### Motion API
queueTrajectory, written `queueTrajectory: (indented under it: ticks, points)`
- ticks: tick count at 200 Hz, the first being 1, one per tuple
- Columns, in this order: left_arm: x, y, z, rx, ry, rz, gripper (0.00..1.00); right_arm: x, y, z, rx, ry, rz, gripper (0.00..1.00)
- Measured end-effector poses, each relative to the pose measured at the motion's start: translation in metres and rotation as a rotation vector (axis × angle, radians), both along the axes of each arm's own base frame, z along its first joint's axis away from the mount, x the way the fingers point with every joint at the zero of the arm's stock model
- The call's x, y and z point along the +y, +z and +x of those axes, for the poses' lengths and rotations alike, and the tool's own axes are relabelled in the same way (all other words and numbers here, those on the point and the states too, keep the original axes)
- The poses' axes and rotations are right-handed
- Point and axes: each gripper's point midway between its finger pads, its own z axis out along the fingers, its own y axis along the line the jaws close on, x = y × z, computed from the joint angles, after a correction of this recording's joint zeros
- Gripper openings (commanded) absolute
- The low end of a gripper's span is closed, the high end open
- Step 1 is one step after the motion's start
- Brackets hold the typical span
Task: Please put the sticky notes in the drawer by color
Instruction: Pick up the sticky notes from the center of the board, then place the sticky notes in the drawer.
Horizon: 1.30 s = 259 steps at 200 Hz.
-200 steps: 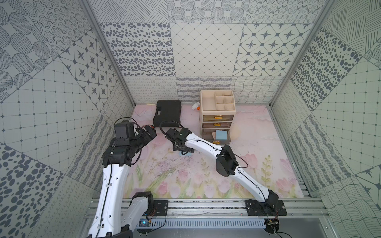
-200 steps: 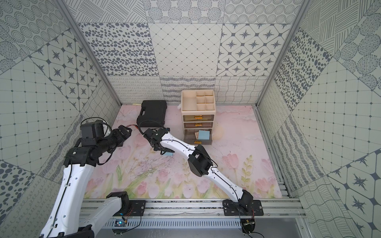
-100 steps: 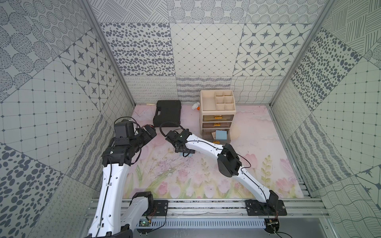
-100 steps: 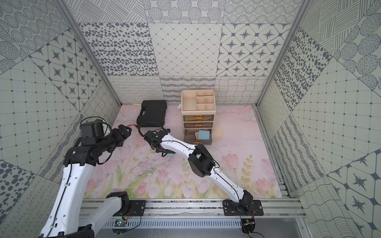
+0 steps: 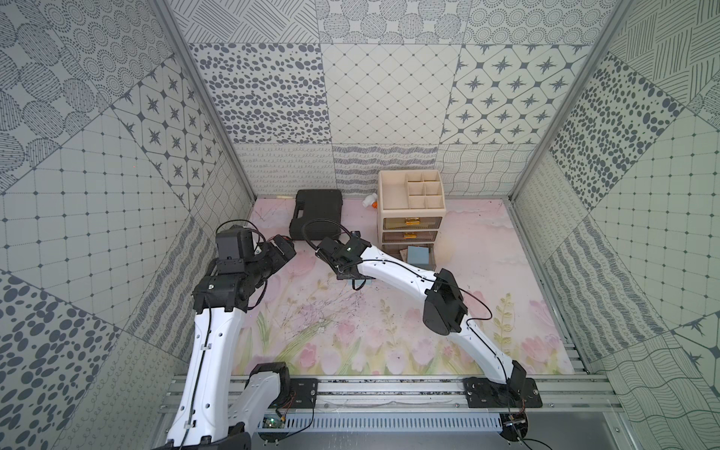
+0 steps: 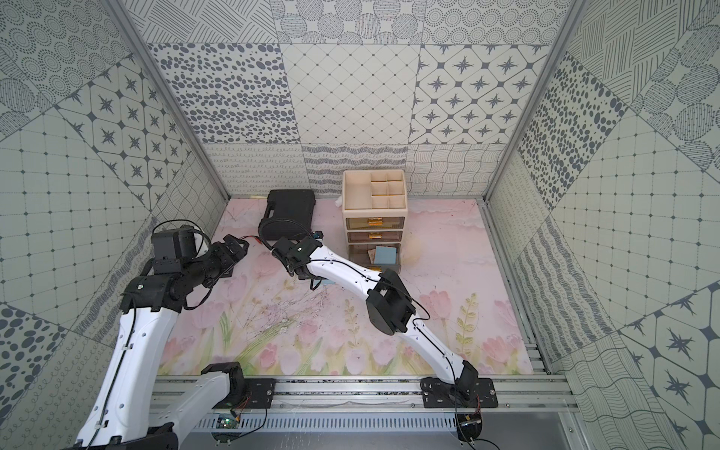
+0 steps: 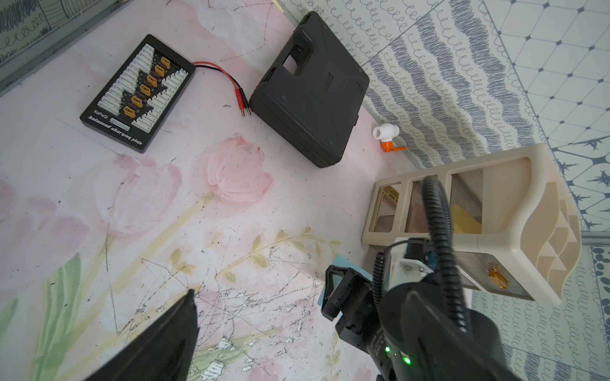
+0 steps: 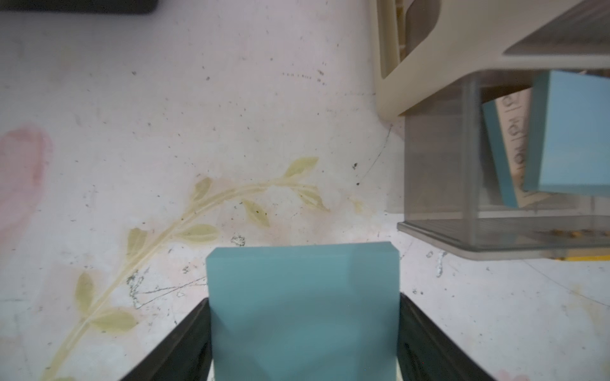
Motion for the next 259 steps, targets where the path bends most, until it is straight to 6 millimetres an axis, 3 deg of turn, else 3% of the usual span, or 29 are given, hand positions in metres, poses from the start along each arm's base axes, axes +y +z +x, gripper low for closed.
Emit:
queueTrajectory:
  ticks: [53, 96, 136, 157, 216, 259]
  points:
    - [0.000, 0.012, 0.002, -0.027, 0.000, 0.002, 0.99, -0.028, 0.065, 0.006, -0.121, -0.003, 0.000, 0.84]
    - [0.000, 0.013, 0.009, -0.018, -0.001, -0.003, 0.99, -0.084, 0.092, 0.011, -0.213, -0.032, -0.040, 0.83]
    - [0.000, 0.016, 0.016, -0.015, -0.004, -0.007, 0.99, -0.145, 0.092, 0.019, -0.279, -0.094, -0.024, 0.83]
    - [-0.001, 0.016, 0.018, -0.011, -0.004, -0.012, 0.99, -0.165, 0.086, 0.022, -0.312, -0.101, -0.023, 0.83]
    - [-0.001, 0.016, 0.020, -0.008, -0.006, -0.016, 0.99, -0.191, 0.070, 0.039, -0.398, -0.095, -0.014, 0.83]
    - [-0.001, 0.017, 0.022, -0.005, -0.006, -0.016, 0.99, -0.201, 0.070, 0.058, -0.436, -0.123, 0.013, 0.84]
